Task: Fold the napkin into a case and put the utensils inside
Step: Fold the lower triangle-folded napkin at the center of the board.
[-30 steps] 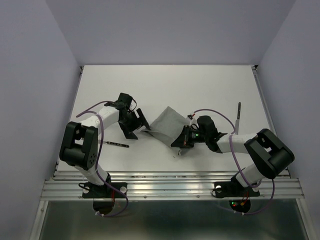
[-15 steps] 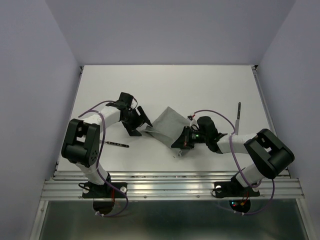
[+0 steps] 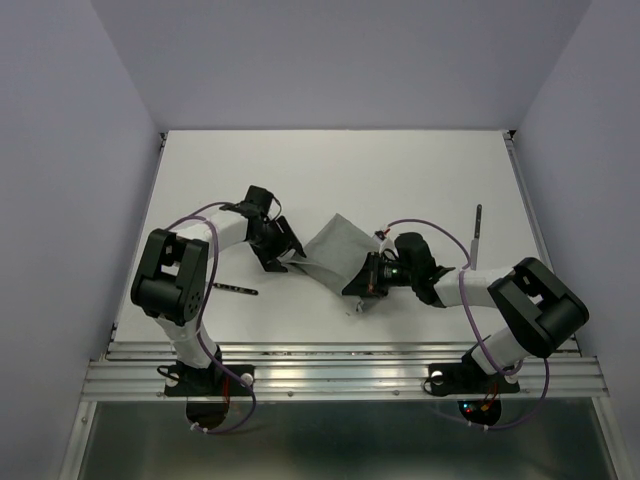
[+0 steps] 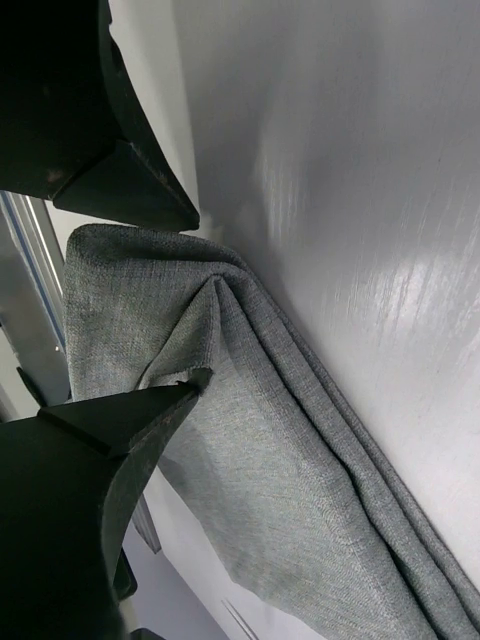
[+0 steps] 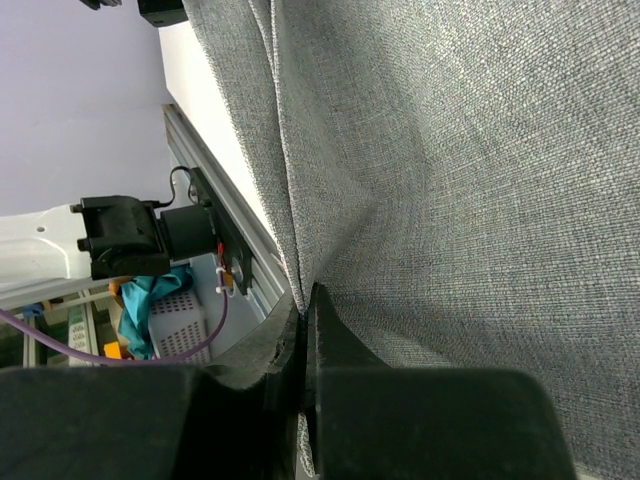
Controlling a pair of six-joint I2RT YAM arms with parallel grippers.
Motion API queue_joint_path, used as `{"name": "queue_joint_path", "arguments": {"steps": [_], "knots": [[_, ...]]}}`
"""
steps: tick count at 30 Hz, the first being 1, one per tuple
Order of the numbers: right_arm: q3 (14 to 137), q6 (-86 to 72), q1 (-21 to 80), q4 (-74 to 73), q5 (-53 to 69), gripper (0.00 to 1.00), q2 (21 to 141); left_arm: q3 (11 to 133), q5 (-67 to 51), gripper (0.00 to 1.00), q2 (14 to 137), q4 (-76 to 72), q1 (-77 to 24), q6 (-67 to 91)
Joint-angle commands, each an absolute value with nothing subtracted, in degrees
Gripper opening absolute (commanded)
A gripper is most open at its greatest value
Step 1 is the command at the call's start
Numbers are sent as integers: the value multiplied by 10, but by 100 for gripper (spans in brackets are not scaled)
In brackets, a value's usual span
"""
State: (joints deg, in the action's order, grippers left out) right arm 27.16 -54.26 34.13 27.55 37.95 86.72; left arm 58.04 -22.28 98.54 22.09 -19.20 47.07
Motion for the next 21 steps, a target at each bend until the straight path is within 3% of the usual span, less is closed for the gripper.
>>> {"name": "queue_joint_path", "arguments": {"steps": [1, 13, 16, 21], "knots": [[265, -544, 338, 314, 391, 1, 873, 605, -218, 70, 981, 223, -199, 471], [263, -545, 338, 314, 388, 1, 873, 625, -213, 41, 980, 243, -201, 467], [262, -541, 338, 310, 382, 1, 866, 633, -216, 26, 983, 247, -202, 463], [258, -543, 338, 308, 379, 1, 854, 667, -217, 14, 995, 278, -205, 457]]}}
